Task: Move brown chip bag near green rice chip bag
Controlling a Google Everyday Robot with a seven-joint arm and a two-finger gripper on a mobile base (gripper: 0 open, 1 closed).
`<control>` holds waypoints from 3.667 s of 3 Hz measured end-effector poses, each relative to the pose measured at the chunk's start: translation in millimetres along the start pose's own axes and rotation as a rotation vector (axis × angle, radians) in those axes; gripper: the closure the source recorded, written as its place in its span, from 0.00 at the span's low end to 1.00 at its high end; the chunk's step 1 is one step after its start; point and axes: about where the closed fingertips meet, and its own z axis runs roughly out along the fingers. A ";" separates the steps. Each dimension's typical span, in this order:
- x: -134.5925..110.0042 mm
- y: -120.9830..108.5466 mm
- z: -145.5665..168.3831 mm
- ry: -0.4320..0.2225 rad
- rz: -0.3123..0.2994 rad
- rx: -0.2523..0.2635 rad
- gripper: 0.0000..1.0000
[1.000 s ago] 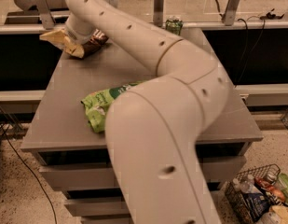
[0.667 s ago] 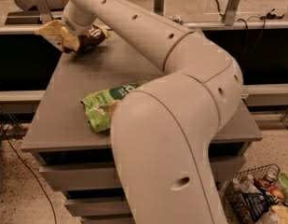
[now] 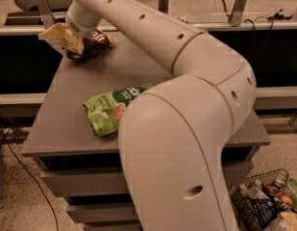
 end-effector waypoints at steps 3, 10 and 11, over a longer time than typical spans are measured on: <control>48.1 6.4 -119.9 -0.070 0.155 -0.079 1.00; 115.2 58.6 -145.5 -0.110 0.126 -0.477 0.00; 119.2 57.2 -137.4 -0.148 0.135 -0.481 0.00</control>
Offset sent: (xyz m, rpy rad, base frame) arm -0.0932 -0.1184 0.0669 0.1945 0.1109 -0.0516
